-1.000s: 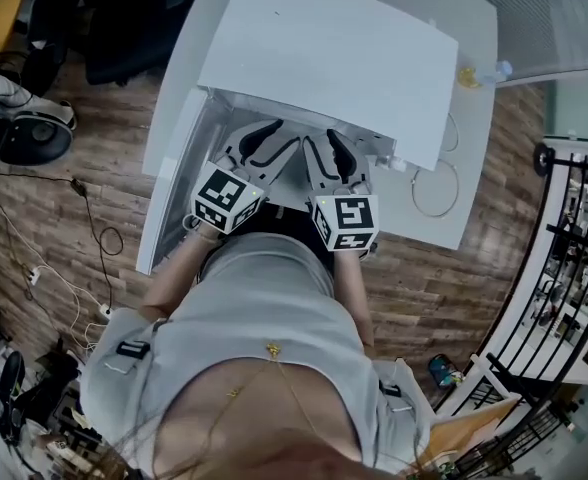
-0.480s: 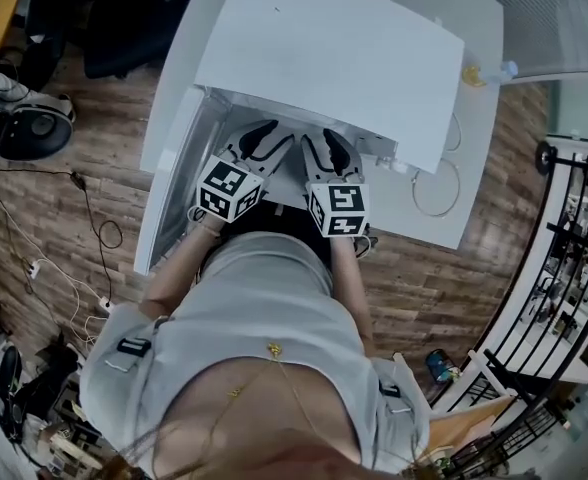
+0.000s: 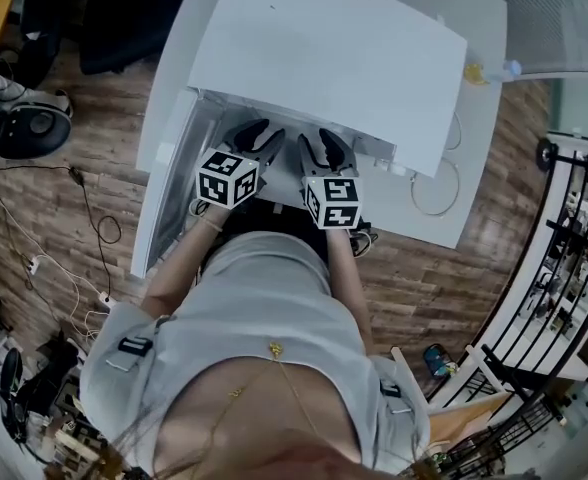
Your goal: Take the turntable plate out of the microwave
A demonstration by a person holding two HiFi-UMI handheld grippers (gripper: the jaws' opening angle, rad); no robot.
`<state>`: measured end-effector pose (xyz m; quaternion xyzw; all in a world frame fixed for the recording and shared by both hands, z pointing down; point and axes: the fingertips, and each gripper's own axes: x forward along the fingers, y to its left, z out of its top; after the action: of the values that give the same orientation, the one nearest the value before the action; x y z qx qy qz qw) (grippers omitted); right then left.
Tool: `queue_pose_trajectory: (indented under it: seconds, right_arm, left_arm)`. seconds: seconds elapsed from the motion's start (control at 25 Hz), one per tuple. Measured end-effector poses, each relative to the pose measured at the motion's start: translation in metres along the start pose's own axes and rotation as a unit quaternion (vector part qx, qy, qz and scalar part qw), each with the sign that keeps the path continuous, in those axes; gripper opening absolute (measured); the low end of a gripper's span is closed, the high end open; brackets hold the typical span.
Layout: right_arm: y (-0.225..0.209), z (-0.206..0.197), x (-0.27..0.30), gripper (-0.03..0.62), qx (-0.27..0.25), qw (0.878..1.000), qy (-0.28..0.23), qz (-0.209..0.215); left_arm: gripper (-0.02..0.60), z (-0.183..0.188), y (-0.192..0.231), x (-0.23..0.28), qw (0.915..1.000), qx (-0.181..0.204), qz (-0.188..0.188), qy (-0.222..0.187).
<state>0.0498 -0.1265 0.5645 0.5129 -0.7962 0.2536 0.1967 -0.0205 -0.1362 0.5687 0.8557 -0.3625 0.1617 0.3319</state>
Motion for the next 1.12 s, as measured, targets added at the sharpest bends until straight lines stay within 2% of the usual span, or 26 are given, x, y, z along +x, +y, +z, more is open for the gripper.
queue_pose_trajectory:
  seconds: [0.08,0.28,0.4,0.52,0.64,0.76,0.84,1.0,1.12]
  right_arm:
    - [0.0,-0.004,0.004,0.17,0.017,1.0,0.002,0.003]
    - [-0.008,-0.014,0.008,0.181,0.065,0.998,0.013,0.004]
    - [-0.015,-0.02,0.008,0.189,0.105,0.994,0.014,0.002]
    - [-0.019,-0.029,0.009,0.21,0.18,0.983,0.014,0.016]
    - [-0.023,-0.038,0.011,0.219,0.234,0.972,0.018,0.023]
    - [-0.031,-0.048,0.014,0.222,0.297,0.955,0.016,0.024]
    - [-0.036,-0.054,0.017,0.225,0.323,0.946,0.021,0.024]
    - [-0.036,-0.063,0.026,0.227,0.341,0.939,0.035,0.032]
    - [-0.034,-0.065,0.034,0.227,0.385,0.921,0.032,0.052]
  left_arm:
    - [0.163,-0.006,0.008,0.001,0.9995,-0.029,0.007,0.002]
    - [0.163,-0.022,0.022,0.005,0.9985,-0.037,0.034,0.024]
    - [0.171,-0.03,0.035,0.005,0.9947,-0.087,0.052,0.021]
    - [0.192,-0.034,0.046,0.006,0.9871,-0.148,0.06,0.01]
    - [0.192,-0.037,0.046,0.012,0.9855,-0.158,0.059,0.016]
    - [0.195,-0.038,0.048,0.016,0.9837,-0.166,0.068,0.015]
    - [0.202,-0.04,0.05,0.017,0.981,-0.18,0.071,0.016]
    - [0.204,-0.042,0.059,0.02,0.9675,-0.244,0.064,0.0]
    - [0.207,-0.042,0.065,0.025,0.9651,-0.254,0.063,-0.006]
